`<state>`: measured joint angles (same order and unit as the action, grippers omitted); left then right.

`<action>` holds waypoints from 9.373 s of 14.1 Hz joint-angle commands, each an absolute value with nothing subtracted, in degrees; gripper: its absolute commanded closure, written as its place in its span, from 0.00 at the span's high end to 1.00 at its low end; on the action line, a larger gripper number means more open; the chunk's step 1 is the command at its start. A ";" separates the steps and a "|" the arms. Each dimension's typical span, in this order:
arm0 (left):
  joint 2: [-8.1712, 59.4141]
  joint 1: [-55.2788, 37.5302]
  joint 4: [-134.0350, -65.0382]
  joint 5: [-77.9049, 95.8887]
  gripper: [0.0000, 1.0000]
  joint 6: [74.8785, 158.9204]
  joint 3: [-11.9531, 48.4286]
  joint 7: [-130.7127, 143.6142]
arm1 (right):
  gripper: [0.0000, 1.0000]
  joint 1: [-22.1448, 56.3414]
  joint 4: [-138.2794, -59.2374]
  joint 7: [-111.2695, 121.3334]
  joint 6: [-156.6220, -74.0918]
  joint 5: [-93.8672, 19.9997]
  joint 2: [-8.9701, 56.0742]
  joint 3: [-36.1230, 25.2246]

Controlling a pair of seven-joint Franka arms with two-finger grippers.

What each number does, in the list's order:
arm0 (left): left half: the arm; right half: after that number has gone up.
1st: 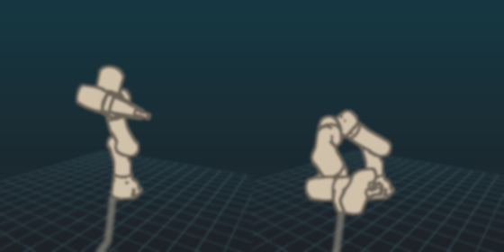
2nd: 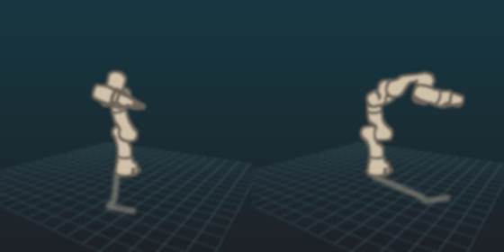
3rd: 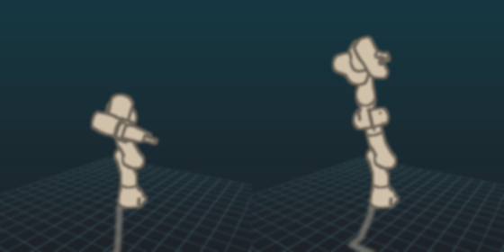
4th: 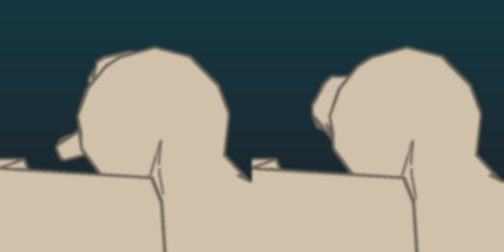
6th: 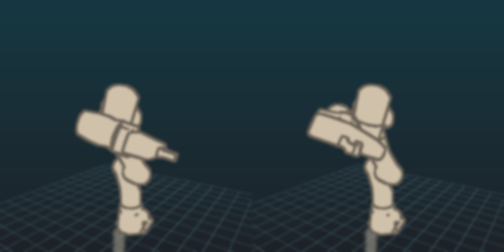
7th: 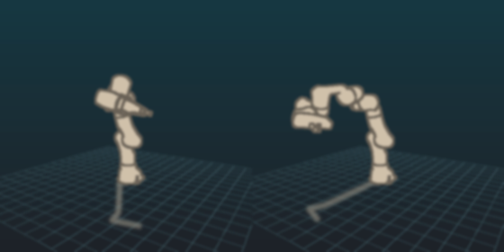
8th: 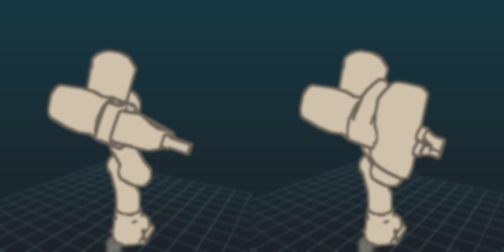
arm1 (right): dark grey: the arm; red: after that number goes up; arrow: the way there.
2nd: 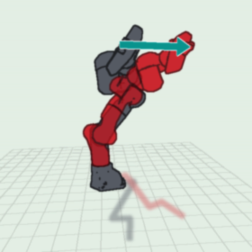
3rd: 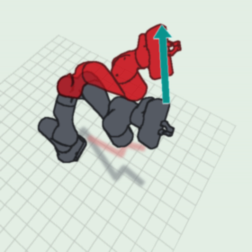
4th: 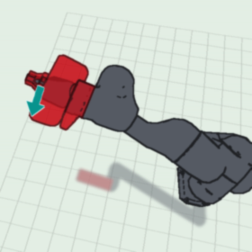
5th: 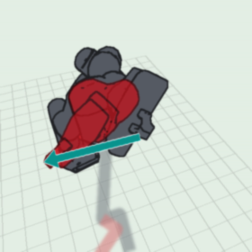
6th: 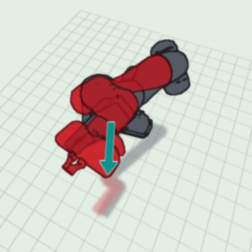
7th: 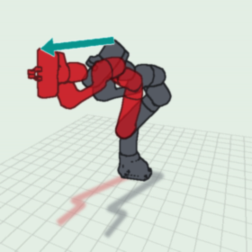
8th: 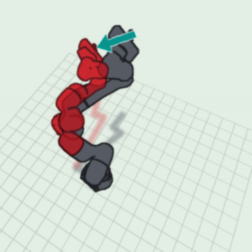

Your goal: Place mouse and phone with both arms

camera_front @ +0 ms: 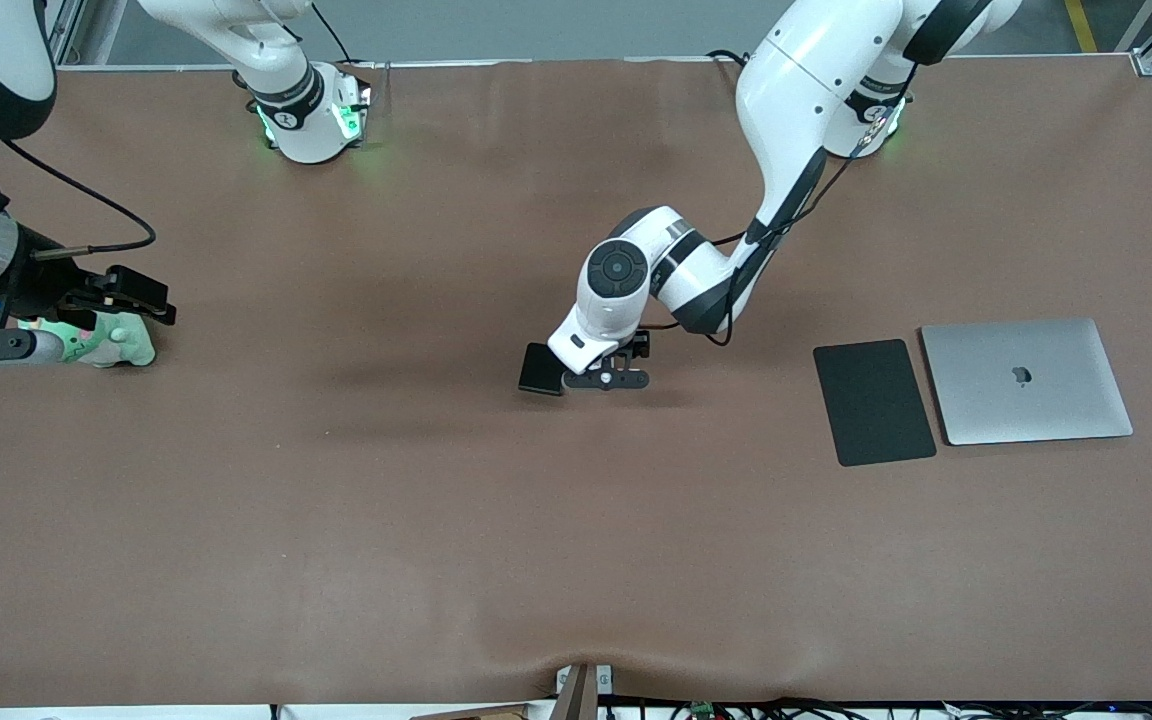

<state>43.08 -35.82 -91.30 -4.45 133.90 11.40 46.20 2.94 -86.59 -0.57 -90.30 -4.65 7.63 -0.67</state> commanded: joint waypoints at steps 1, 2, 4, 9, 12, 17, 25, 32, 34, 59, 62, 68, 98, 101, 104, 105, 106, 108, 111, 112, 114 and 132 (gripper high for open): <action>44.12 -36.91 -89.82 -5.89 0.93 134.12 10.72 47.90 | 1.00 2.81 -85.61 -0.62 -89.91 -5.62 9.14 -0.70; 44.30 -36.91 -89.91 -6.06 0.90 134.12 10.72 48.60 | 1.00 2.81 -85.52 -0.62 -90.00 -5.62 9.84 -0.70; 44.65 -37.18 -89.91 -6.06 0.87 134.12 10.72 49.39 | 1.00 3.33 -85.52 -0.44 -90.18 -5.71 12.02 -0.70; 45.61 -38.05 -89.91 -6.06 0.83 134.12 10.72 50.62 | 1.00 5.97 -84.73 -0.26 -91.75 -5.71 16.77 -0.70; 46.23 -38.06 -89.91 -7.37 0.72 134.12 10.46 50.62 | 1.00 8.08 -84.29 -0.35 -95.86 -5.54 19.16 -0.70; 41.59 -35.09 -90.09 -7.82 0.12 128.61 10.37 50.89 | 1.00 11.33 -84.29 -0.44 -97.74 -5.80 24.07 -0.53; 26.64 -10.49 -94.65 -7.74 0.00 113.21 11.16 31.76 | 1.00 18.62 -84.20 -14.19 -98.17 -11.69 31.28 -0.70; 22.59 4.73 -104.04 -7.91 0.00 115.91 11.08 20.22 | 1.00 24.07 -83.14 -32.78 -103.79 -12.66 32.60 -0.62; 21.80 6.32 -108.52 -7.91 0.00 119.95 11.16 19.42 | 1.00 26.79 -83.49 -32.61 -110.26 -12.48 34.62 -0.62; 25.24 7.73 -119.63 -8.00 1.00 147.49 11.43 8.70 | 1.00 38.93 -83.50 -41.13 -129.02 -11.69 48.16 -0.88; 22.33 7.65 -113.41 -8.00 1.00 137.77 11.43 8.61 | 1.00 39.29 -83.50 -41.13 -129.29 -11.69 48.34 -0.88; 19.69 7.73 -90.92 -8.00 1.00 110.44 11.34 8.53 | 0.46 40.08 -83.58 -41.22 -129.20 -7.21 48.96 -0.88; -3.34 -4.13 -90.62 -2.29 1.00 87.19 1.05 3.43 | 0.17 -12.99 -115.22 16.39 -130.51 -2.55 26.19 -1.14; -2.82 -4.31 -90.62 -2.20 1.00 87.19 1.05 3.78 | 0.18 -13.97 -118.29 18.37 -134.19 -2.55 26.19 -1.14; -3.16 -3.78 -89.74 -2.11 1.00 86.66 0.97 3.17 | 0.29 -13.80 -120.32 18.37 -138.68 -2.55 26.54 -1.23; -2.82 -3.78 -88.52 -2.02 1.00 85.79 0.88 3.25 | 0.34 -13.80 -120.24 18.28 -139.04 -2.55 26.98 -1.23; -2.29 -3.78 -87.37 -2.11 1.00 85.09 0.79 3.25 | 0.49 -13.80 -120.23 18.28 -139.04 -2.55 26.98 -1.23; -2.02 -3.78 -87.01 -2.20 1.00 84.82 0.79 3.25 | 1.00 -13.54 -120.23 17.84 -138.96 -2.55 27.07 -1.32; -2.11 -3.78 -87.01 -2.11 1.00 84.64 0.79 3.16 | 1.00 -12.66 -119.88 17.84 -138.43 -2.46 26.98 -1.23; -2.02 -3.87 -87.01 -2.11 1.00 84.64 0.88 3.16 | 1.00 -11.35 -119.45 17.75 -138.34 -2.46 26.55 -1.14; -2.02 -3.95 -87.01 -2.20 1.00 84.29 0.88 3.16 | 1.00 -7.14 -118.74 15.40 -136.42 -2.46 23.49 -1.32; -2.02 -3.78 -86.57 -2.11 1.00 82.71 0.88 2.90 | 1.00 -3.87 -89.03 1.76 -80.78 -2.81 -3.07 -3.08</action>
